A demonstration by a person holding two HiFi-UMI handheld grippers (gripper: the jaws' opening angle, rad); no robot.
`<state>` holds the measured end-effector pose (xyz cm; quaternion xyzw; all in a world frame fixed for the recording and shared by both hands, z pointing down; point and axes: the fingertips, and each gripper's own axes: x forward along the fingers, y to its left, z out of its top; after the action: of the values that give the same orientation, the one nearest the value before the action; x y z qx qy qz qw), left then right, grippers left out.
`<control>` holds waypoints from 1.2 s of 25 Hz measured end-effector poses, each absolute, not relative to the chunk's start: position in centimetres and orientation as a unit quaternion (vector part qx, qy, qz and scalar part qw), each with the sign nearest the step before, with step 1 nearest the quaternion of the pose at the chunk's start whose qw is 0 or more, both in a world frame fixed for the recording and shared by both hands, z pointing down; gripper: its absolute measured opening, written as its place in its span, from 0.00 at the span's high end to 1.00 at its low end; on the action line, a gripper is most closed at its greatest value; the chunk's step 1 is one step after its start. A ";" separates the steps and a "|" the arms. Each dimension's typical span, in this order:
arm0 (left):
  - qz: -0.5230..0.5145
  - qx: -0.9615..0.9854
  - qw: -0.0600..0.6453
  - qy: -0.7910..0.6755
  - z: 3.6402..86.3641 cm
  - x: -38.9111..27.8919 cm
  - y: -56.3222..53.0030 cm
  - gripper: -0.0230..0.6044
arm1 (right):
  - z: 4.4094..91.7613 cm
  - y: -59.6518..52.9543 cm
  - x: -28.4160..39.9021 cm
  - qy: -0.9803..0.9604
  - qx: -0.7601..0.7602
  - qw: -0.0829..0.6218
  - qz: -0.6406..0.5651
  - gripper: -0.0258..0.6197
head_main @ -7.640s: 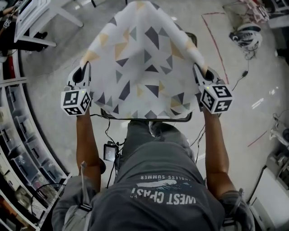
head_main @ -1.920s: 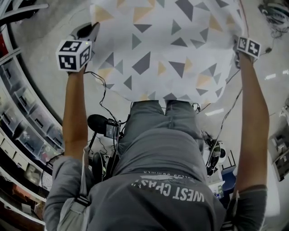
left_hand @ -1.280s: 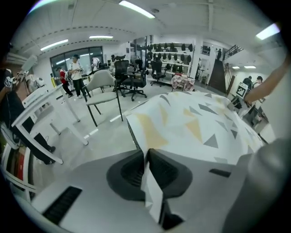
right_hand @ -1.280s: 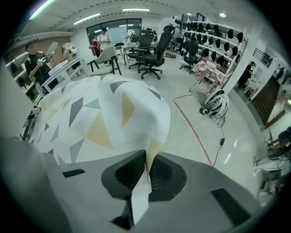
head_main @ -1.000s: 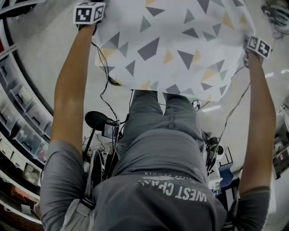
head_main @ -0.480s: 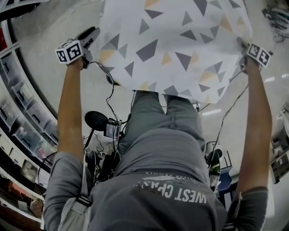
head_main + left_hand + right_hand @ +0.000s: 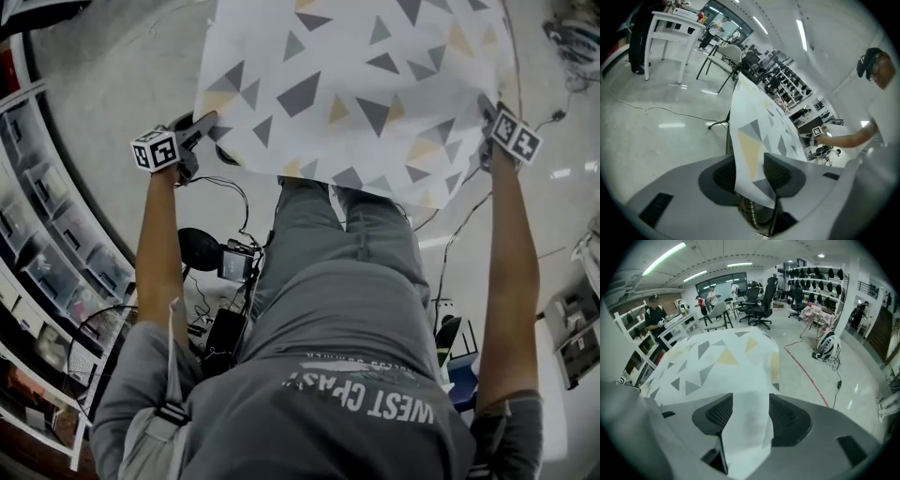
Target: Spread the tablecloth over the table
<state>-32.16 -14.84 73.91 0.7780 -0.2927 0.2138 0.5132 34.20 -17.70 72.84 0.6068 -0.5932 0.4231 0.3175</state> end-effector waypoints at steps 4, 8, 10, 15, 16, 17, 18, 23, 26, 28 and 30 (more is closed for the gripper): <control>0.176 0.785 0.521 -0.285 70.6 -32.3 -13.7 0.76 | 73.3 -14.6 32.3 -0.597 0.590 0.325 0.435 0.58; 0.190 0.784 0.522 -0.277 69.3 -33.3 -11.5 0.80 | 73.8 -13.0 30.2 -0.608 0.574 0.338 0.432 0.60; 0.200 0.772 0.533 -0.284 70.3 -34.0 -10.2 0.82 | 74.0 -12.5 29.2 -0.615 0.562 0.348 0.429 0.61; 0.277 0.735 0.519 -0.336 73.7 -36.3 -7.9 0.83 | 73.9 -11.2 27.5 -0.628 0.544 0.362 0.423 0.61; 0.290 0.726 0.516 -0.349 74.4 -36.7 -7.7 0.83 | 73.8 -10.8 27.2 -0.629 0.542 0.363 0.423 0.62; 0.304 0.720 0.510 -0.359 75.1 -37.0 -7.6 0.83 | 73.8 -10.5 27.0 -0.630 0.541 0.364 0.422 0.62; 0.320 0.716 0.501 -0.366 75.7 -37.2 -7.5 0.83 | 73.6 -10.1 26.9 -0.631 0.540 0.365 0.420 0.62; 0.373 0.710 0.412 -0.433 74.1 -39.2 -8.5 0.83 | 71.3 -9.3 25.8 -0.645 0.543 0.356 0.403 0.62; 0.351 0.720 0.356 -0.480 69.6 -39.6 -10.4 0.83 | 68.5 -9.8 24.5 -0.669 0.542 0.338 0.380 0.63; 0.329 0.741 0.318 -0.490 65.7 -38.3 -11.9 0.83 | 65.8 -10.3 23.2 -0.690 0.541 0.315 0.363 0.64; 0.301 0.771 0.279 -0.487 61.5 -35.6 -13.5 0.83 | 62.9 -10.9 21.8 -0.714 0.539 0.284 0.346 0.68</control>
<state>-35.60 -13.47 61.48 0.7710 -0.4870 0.3005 0.2792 21.75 -10.95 62.91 0.5387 -0.7138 0.3462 0.2837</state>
